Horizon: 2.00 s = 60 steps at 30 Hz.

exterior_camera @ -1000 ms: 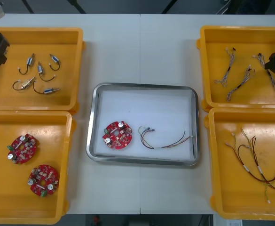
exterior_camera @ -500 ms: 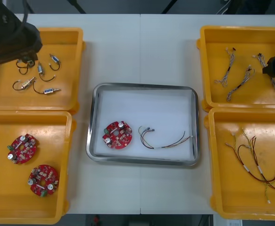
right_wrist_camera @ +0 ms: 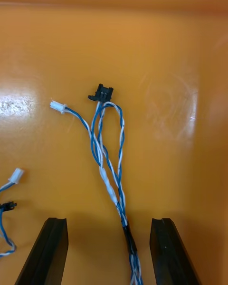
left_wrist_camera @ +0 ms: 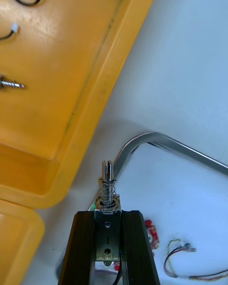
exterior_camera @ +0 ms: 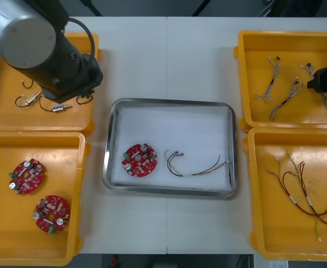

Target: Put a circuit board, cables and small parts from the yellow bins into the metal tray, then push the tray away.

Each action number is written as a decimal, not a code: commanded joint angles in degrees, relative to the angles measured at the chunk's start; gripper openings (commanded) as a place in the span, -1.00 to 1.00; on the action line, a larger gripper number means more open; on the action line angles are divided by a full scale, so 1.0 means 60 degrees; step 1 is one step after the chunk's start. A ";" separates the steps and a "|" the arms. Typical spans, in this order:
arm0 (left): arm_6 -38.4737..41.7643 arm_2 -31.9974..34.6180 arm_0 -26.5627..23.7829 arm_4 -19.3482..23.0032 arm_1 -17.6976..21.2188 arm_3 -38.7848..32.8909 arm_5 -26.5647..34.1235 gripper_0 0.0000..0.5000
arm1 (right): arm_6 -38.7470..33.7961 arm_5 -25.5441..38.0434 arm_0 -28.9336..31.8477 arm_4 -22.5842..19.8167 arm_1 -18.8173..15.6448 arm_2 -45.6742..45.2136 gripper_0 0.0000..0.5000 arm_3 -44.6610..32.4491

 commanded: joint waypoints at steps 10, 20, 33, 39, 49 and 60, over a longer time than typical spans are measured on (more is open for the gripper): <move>0.1346 -0.1913 0.0030 -0.1720 -0.1796 -0.0118 -0.0134 -1.00 | 0.0398 -0.0129 0.0039 -0.0232 -0.0045 0.0061 1.00 0.0008; 0.1463 -0.2997 0.0045 -0.3112 -0.2587 0.1068 -0.1335 -1.00 | 0.0486 -0.0583 0.0376 -0.0452 -0.0089 0.0281 1.00 0.0008; 0.1551 -0.3993 0.0045 -0.3288 -0.2660 0.1947 -0.2273 -1.00 | 0.0515 -0.0583 0.0610 -0.0510 -0.0001 0.0544 -0.58 0.0008; 0.1580 -0.4125 0.0045 -0.3419 -0.2660 0.2196 -0.2566 -1.00 | 0.0603 -0.0481 0.0610 -0.0569 -0.0001 0.0588 -1.00 -0.0007; 0.1536 -0.4125 0.0060 -0.3507 -0.2631 0.2211 -0.2654 -0.68 | 0.0954 -0.0115 0.0610 -0.0466 -0.0177 0.0310 -1.00 -0.0593; 0.1551 -0.4125 0.0045 -0.3698 -0.2514 0.2152 -0.2756 0.60 | 0.1233 0.1248 0.0610 0.0881 -0.0836 -0.0584 -1.00 -0.2043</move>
